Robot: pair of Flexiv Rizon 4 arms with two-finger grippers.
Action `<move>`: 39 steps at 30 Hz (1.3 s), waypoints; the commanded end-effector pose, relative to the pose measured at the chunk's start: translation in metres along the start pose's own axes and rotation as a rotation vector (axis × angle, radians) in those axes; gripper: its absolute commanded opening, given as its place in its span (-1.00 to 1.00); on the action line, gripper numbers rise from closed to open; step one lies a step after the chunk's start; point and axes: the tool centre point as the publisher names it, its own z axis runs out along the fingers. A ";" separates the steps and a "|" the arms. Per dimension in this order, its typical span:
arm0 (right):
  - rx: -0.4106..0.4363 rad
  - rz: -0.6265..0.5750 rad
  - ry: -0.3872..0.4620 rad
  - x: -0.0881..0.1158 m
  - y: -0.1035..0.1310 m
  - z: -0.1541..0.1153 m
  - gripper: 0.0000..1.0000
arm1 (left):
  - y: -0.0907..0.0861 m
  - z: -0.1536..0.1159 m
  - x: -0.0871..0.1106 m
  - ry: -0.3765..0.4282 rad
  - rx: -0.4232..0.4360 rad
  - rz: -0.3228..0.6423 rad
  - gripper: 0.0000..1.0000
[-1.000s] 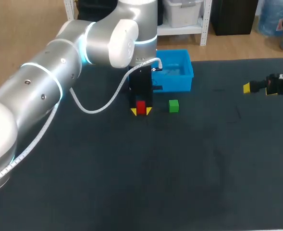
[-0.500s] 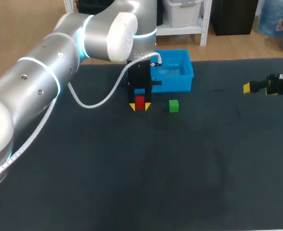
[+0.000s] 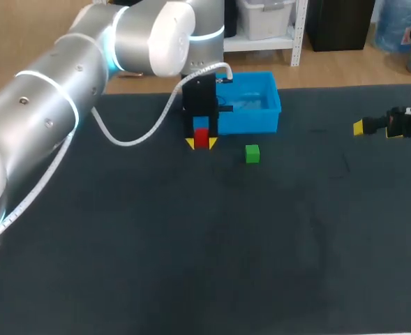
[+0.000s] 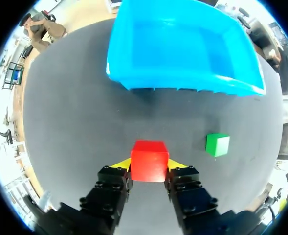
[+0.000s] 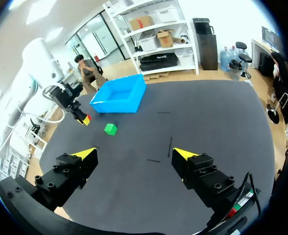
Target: Use the left arm to pick the red cube and place it into the blue plastic box first, then use the right arm to grasp the green cube and put it into the same blue plastic box after the first action is fully finished.
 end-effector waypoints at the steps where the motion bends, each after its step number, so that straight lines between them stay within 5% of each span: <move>1: 0.001 0.000 0.000 0.000 0.000 0.000 1.00 | 0.003 -0.008 0.002 -0.014 0.002 0.005 -1.00; 30: 0.001 0.000 0.000 0.000 0.000 0.000 1.00 | 0.014 -0.069 -0.017 -0.155 0.042 0.040 -1.00; 39: 0.001 0.000 0.000 0.000 0.000 0.000 1.00 | 0.005 -0.088 -0.028 -0.245 0.131 0.094 -1.00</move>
